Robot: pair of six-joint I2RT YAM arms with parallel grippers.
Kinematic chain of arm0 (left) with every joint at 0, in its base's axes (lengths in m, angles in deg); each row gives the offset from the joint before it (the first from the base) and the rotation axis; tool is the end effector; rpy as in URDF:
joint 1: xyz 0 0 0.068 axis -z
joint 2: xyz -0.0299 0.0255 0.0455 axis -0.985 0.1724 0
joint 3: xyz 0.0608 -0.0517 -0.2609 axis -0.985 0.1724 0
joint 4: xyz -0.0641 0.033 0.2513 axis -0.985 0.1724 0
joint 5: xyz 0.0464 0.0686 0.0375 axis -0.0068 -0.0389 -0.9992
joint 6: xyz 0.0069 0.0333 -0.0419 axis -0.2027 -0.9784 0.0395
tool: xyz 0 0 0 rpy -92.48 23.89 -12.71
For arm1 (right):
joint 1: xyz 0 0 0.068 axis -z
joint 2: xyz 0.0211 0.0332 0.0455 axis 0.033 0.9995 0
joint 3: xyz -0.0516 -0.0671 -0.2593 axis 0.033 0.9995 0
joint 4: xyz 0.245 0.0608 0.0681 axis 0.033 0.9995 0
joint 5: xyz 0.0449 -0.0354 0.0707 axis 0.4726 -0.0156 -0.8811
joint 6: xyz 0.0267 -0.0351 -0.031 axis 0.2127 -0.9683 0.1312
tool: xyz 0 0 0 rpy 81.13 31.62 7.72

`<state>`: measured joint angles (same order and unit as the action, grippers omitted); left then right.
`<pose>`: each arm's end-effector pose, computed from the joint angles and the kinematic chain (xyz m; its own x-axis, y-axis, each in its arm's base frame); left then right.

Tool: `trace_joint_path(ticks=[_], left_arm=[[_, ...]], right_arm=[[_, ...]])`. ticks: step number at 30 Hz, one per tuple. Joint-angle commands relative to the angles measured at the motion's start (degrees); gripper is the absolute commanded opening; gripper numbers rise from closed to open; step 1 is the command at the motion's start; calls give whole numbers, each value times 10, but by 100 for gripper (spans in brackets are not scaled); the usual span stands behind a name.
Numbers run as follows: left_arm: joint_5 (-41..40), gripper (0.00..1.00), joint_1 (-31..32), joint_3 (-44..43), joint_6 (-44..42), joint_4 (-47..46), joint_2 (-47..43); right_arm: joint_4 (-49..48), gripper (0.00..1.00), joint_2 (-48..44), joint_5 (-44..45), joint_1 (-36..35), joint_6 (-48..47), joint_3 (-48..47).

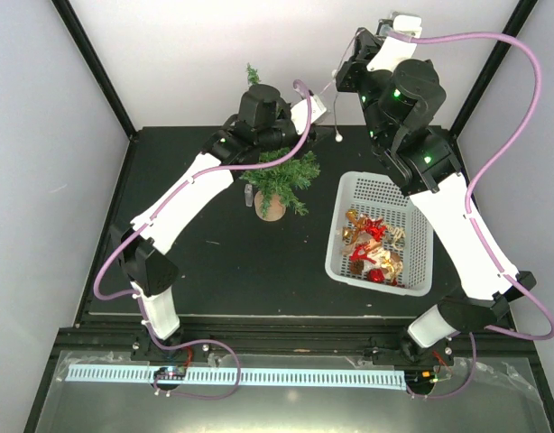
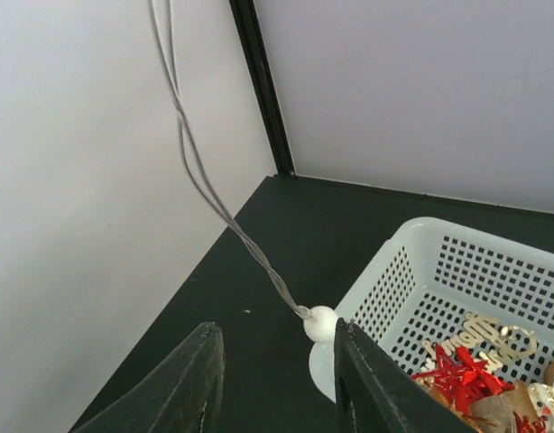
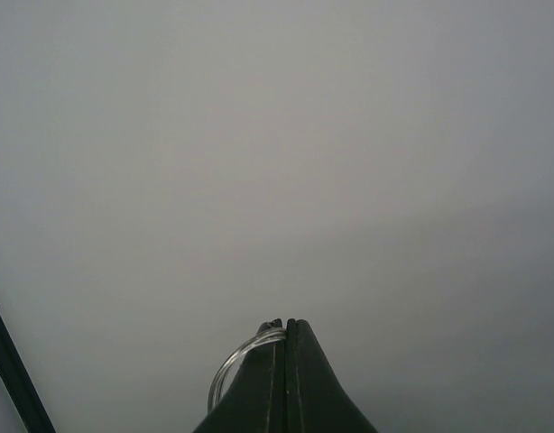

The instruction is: Decorate the small christmas tree

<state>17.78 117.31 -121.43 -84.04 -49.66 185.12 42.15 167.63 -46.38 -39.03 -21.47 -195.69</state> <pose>0.3285 -0.2646 0.4316 0.0431 0.3334 -0.9418 0.8546 0.4761 0.2076 0.2469 0.1664 0.5775 0.1630 0.3039 -0.9387 -0.2078 0.9406 0.2684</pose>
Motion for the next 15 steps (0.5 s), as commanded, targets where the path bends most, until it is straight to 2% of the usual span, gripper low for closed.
trace_joint_path(ticks=[1,6,15], left_arm=[[1,37,2,-22,9,-10,-3],[51,40,1,-33,35,-25,8],[65,40,0,-84,63,-25,53]], right_arm=[[-9,1,-8,5,-1,4,4],[-9,1,-14,4,-2,6,13],[-7,1,-21,-2,-2,21,22]])
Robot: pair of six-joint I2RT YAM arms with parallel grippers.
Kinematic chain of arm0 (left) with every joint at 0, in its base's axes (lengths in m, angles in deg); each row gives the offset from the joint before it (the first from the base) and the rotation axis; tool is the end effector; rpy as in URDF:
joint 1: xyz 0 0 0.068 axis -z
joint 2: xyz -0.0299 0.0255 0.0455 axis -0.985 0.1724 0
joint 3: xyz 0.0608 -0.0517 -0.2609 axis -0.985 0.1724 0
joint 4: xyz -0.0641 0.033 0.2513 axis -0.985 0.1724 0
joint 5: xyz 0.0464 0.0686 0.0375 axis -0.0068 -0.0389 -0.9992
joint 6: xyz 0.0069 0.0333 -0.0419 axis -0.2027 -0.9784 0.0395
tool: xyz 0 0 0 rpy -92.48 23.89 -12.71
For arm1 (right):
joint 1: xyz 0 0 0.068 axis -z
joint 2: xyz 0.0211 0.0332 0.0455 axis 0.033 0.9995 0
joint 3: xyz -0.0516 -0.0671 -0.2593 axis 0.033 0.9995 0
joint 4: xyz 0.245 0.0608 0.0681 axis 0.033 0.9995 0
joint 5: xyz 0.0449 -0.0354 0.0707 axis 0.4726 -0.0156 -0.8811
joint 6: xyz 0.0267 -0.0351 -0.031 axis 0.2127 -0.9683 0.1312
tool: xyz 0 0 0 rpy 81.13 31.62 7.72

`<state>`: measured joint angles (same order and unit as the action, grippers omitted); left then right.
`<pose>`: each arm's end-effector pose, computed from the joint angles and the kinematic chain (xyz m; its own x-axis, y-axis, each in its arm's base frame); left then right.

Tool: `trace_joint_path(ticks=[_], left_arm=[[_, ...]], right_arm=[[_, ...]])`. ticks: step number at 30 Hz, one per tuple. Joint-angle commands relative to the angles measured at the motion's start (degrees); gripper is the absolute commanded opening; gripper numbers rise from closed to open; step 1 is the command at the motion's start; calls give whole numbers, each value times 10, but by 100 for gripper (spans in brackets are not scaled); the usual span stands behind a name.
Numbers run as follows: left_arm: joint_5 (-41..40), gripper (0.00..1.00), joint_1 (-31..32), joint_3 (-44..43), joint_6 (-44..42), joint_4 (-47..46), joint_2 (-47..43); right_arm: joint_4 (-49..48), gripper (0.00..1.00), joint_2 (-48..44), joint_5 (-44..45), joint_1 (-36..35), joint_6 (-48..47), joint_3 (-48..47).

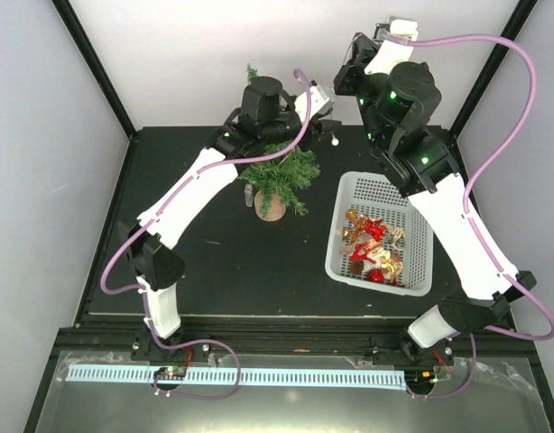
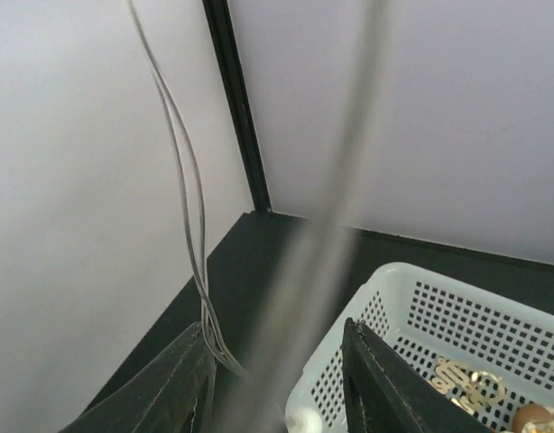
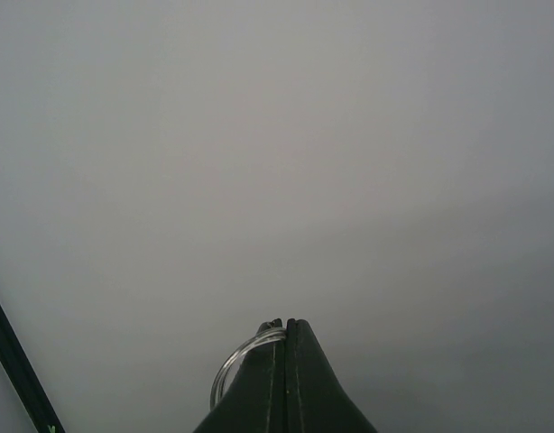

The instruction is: Decorate the small christmas tree

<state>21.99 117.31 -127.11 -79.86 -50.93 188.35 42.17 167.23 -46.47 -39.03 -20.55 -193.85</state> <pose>0.3357 -0.2732 0.4446 0.0391 0.2453 -0.9687 0.8832 0.4449 0.1483 0.2494 0.1684 0.5702 0.1404 0.3045 -0.9421 -0.2062 0.9397 0.2729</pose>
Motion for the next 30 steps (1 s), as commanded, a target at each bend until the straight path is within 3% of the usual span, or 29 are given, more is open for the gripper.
trace_joint_path(ticks=[1,11,24,30], left_arm=[[27,38,0,-30,24,-14,25],[45,2,1,-45,50,-22,45],[87,2,2,-12,43,-4,-7],[146,2,2,-8,14,79,-62]], right_arm=[[-7,1,-18,-2,-2,11,3],[-5,1,-20,-3,-2,7,-2],[-15,3,-32,23,-2,0,26],[-30,7,-52,59,-1,7,63]])
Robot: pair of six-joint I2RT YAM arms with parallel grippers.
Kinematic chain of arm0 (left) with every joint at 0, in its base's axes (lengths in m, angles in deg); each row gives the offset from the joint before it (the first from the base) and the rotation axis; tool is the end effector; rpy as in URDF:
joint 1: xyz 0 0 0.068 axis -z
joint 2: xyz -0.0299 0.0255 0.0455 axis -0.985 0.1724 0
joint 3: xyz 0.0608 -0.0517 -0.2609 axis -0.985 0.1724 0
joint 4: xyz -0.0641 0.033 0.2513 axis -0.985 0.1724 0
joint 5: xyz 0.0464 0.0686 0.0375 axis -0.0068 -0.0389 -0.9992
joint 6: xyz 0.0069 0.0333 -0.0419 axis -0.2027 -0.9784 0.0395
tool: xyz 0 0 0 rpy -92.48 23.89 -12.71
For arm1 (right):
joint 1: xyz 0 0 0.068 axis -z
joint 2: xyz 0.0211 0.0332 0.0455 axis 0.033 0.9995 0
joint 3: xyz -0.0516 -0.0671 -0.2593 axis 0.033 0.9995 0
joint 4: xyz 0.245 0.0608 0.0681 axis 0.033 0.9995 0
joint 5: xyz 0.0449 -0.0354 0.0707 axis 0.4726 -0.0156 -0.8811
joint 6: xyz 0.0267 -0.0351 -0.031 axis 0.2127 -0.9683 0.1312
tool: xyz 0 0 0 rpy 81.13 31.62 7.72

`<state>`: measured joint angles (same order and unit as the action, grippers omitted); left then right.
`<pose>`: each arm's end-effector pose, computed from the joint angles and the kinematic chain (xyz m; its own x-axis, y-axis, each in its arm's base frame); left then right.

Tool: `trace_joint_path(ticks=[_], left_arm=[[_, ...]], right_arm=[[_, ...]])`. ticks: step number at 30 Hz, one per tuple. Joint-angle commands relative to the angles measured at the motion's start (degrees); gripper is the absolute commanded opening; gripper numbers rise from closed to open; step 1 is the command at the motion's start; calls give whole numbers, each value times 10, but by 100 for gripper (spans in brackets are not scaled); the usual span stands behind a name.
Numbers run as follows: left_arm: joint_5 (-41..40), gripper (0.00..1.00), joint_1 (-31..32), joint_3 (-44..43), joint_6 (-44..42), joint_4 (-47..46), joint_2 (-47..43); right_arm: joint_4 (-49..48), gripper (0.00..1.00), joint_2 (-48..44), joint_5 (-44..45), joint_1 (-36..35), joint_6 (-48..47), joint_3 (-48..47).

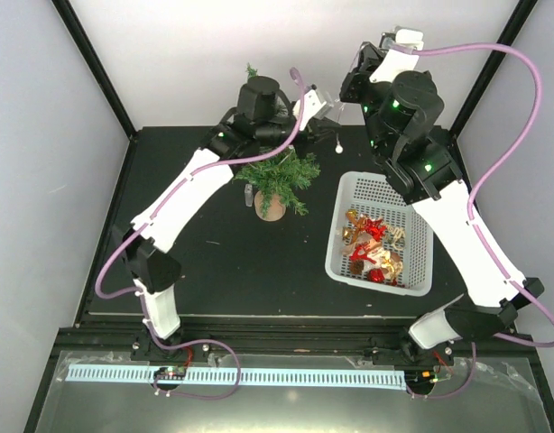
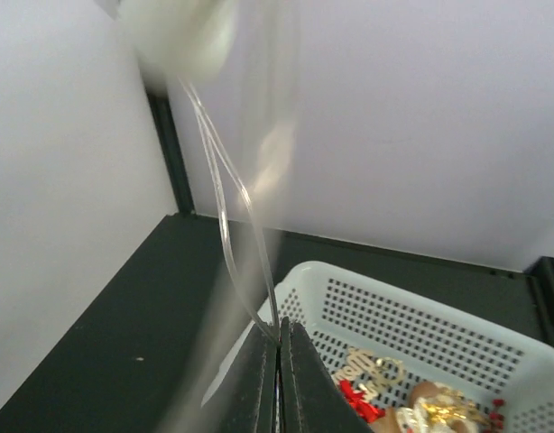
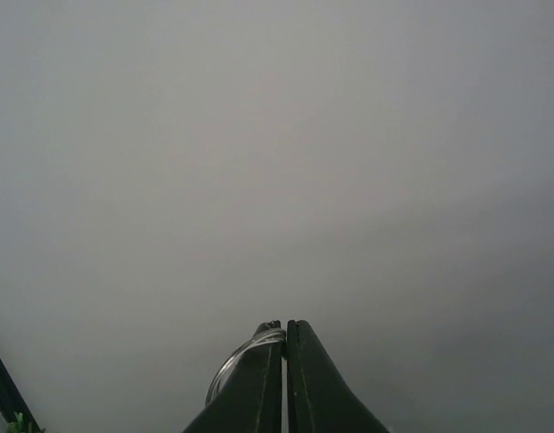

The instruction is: Decorate the small christmas tree

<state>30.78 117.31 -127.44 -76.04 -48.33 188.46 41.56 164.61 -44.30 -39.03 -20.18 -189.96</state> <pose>0.3301 -0.2749 0.4417 -0.0416 0.2158 -0.9755 0.9456 0.3239 0.0314 0.2431 0.1622 0.5640 0.1372 0.3049 -0.9424 -0.1683 0.9448 0.2812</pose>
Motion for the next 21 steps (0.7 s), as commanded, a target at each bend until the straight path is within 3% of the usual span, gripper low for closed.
trace_joint_path(ticks=[1,9,13,19,21], left_arm=[[67,2,2,-4,-31,67,-73],[148,2,1,-9,-52,148,-135],[166,2,2,-14,-51,168,-155],[149,2,1,-44,-75,212,-161],[138,2,1,-47,-82,223,-160]], right_arm=[[-27,8,-30,41,-1,5,32],[-29,21,-50,55,1,39,74],[-16,34,-50,45,1,52,66],[24,56,-42,-42,3,71,23],[38,69,-41,-90,5,86,10]])
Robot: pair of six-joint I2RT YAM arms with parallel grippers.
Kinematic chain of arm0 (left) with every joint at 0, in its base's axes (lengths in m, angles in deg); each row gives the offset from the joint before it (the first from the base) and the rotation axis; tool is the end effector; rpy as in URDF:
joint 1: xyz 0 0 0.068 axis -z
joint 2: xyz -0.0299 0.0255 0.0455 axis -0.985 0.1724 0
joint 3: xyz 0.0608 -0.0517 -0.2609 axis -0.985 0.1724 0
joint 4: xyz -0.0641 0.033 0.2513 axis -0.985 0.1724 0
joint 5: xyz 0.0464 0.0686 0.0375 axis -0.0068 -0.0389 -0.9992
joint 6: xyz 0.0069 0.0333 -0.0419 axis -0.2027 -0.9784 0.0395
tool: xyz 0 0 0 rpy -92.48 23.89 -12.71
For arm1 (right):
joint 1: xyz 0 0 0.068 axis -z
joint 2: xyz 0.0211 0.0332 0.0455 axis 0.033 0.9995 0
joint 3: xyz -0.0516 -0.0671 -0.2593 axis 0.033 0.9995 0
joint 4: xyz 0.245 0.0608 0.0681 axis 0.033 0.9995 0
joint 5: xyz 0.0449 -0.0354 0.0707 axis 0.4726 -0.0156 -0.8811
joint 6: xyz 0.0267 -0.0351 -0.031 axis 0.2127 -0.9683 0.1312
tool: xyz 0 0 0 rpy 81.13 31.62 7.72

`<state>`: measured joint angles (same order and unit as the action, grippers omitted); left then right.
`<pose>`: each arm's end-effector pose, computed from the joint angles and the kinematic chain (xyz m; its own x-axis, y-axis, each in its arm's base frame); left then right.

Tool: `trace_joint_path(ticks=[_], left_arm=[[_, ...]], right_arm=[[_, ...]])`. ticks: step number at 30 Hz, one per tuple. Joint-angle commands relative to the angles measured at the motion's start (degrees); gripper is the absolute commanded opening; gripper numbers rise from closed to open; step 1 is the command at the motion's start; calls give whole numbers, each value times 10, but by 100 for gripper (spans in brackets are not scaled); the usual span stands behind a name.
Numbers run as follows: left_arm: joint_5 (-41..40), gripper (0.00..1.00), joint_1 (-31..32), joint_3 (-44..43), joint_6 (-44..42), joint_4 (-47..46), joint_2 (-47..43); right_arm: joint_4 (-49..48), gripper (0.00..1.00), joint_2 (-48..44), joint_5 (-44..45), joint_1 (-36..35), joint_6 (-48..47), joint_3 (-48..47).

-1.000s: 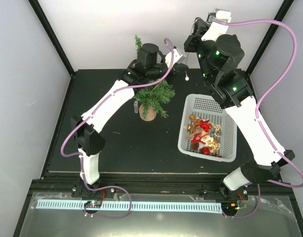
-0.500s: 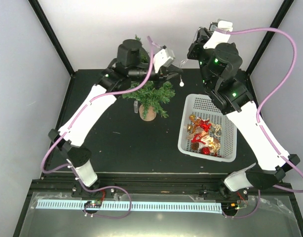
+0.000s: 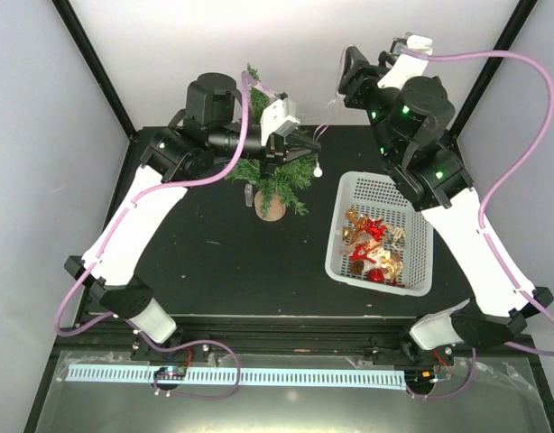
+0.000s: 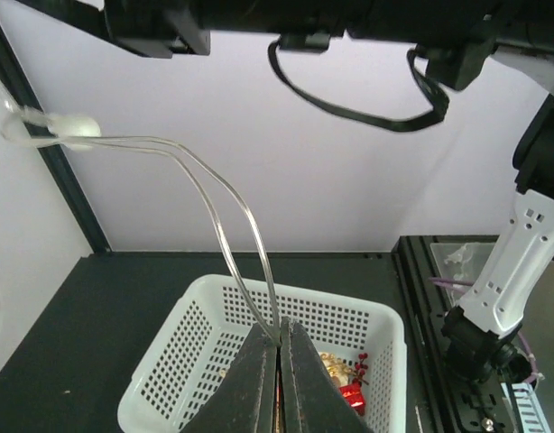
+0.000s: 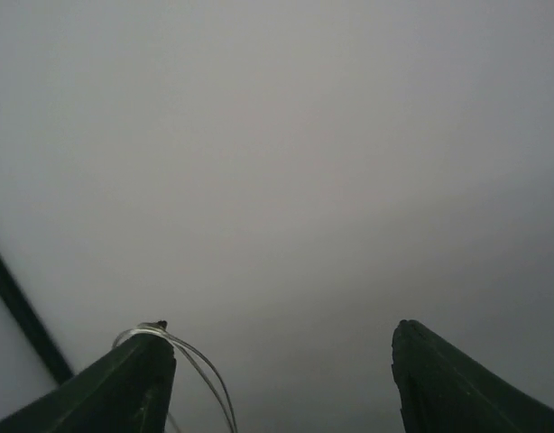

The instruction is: Decorate the small christmas tree

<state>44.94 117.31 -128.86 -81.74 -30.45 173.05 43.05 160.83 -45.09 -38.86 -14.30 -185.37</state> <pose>0.2341 -0.2105 0.5154 0.0521 0.1938 -0.9797 0.9951 0.0727 0.0673 0.2322 0.1534 0.5552 0.0872 0.3772 -0.9220 -0.1800 0.9163 0.3578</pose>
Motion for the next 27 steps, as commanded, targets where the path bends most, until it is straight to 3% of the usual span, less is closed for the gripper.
trace_joint_path(ticks=[1,5,11,15,21,27], left_arm=[[-9,2,0,-33,-27,45,-5],[-29,2,0,-33,-25,37,-1],[-59,2,-1,-42,-28,29,10],[-97,1,-3,-44,-34,19,14],[-123,2,-7,-45,-38,4,15],[-113,2,-13,-56,-28,3,10]], right_arm=[[35,75,0,-102,5,36,-45],[98,80,9,-143,8,66,-84],[151,76,-15,-146,13,97,-79],[193,69,-21,-157,16,118,-84],[283,51,4,-182,20,145,-126],[263,56,-23,-155,21,137,-98]])
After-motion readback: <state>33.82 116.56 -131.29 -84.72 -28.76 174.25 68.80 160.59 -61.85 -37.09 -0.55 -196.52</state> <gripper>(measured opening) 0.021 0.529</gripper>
